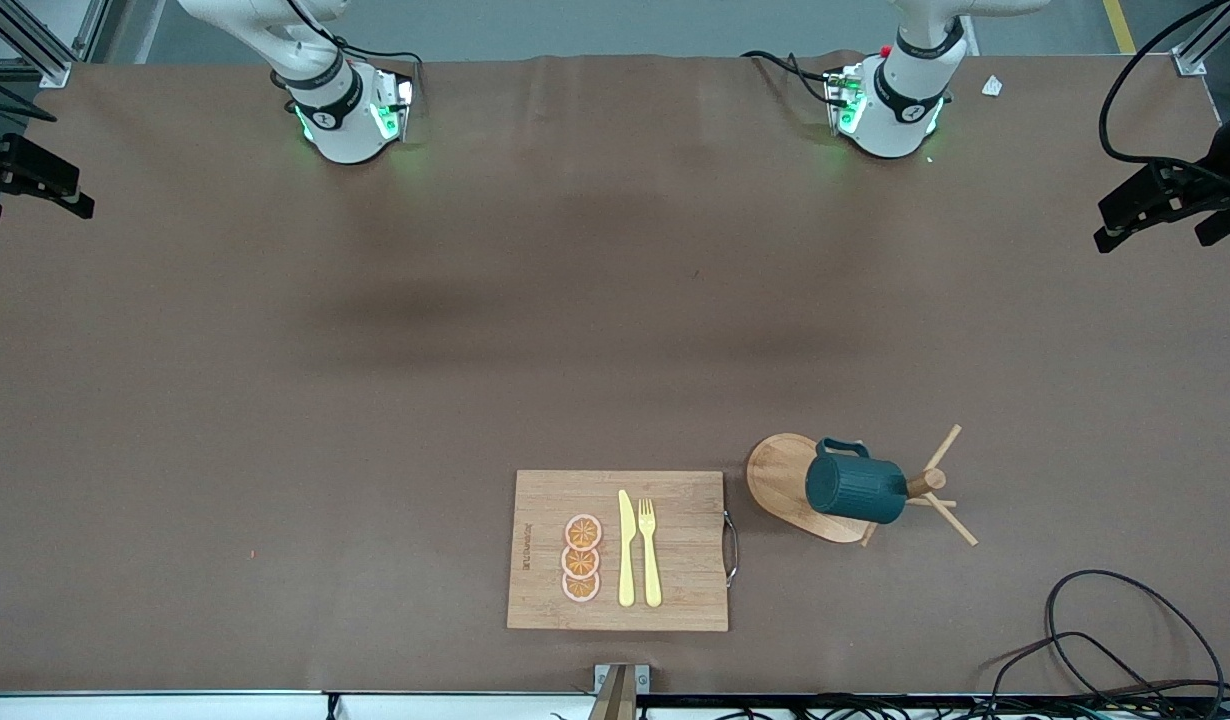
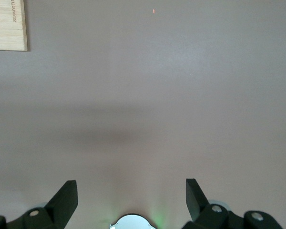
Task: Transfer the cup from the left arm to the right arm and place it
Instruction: 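Move the left gripper toward the teal mug on the wooden stand, then close the left gripper around the teal mug's body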
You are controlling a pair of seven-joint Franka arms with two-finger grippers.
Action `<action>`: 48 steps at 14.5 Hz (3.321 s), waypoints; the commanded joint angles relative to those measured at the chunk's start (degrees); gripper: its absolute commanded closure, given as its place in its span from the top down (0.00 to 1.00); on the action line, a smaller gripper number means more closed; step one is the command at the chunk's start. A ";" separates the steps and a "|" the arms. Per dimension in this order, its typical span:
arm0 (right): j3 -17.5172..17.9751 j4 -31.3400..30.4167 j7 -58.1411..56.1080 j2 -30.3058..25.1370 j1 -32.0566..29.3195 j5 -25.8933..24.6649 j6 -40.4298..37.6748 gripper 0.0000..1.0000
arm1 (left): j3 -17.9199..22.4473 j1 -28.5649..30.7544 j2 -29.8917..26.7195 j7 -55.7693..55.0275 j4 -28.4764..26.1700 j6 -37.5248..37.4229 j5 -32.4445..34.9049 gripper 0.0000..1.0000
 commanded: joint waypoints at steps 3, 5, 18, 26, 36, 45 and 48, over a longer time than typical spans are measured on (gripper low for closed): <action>0.44 -1.00 -0.68 -1.09 -0.73 -0.28 -0.07 1.00 | 0.17 -0.09 1.02 0.61 0.62 2.27 0.00 1.00; 0.44 -0.91 -0.68 -1.09 -0.73 -0.28 -0.07 1.00 | 0.17 -0.27 2.95 0.70 0.71 3.23 0.09 1.00; 0.35 -0.91 -0.68 -1.00 -0.73 -0.19 -0.16 1.00 | -0.09 -2.73 17.11 -47.51 1.06 16.93 -6.40 1.00; 0.35 -0.83 -0.68 -1.00 -0.82 -0.19 -0.16 1.00 | -1.94 -3.00 22.91 -71.35 1.94 31.00 -19.57 1.00; 0.35 -0.83 -0.68 -1.00 -0.82 -0.19 -0.24 1.00 | -2.55 -5.10 31.35 -75.86 2.47 36.54 -24.69 1.00; 0.35 -0.83 -0.68 -1.00 -0.73 -0.19 -0.24 1.00 | -2.55 -5.72 32.58 -76.21 2.29 37.86 -25.13 1.00; 0.35 -0.91 -0.68 -1.00 -0.73 -0.19 -0.24 1.00 | -2.55 -5.98 32.76 -76.29 2.20 39.71 -25.83 1.00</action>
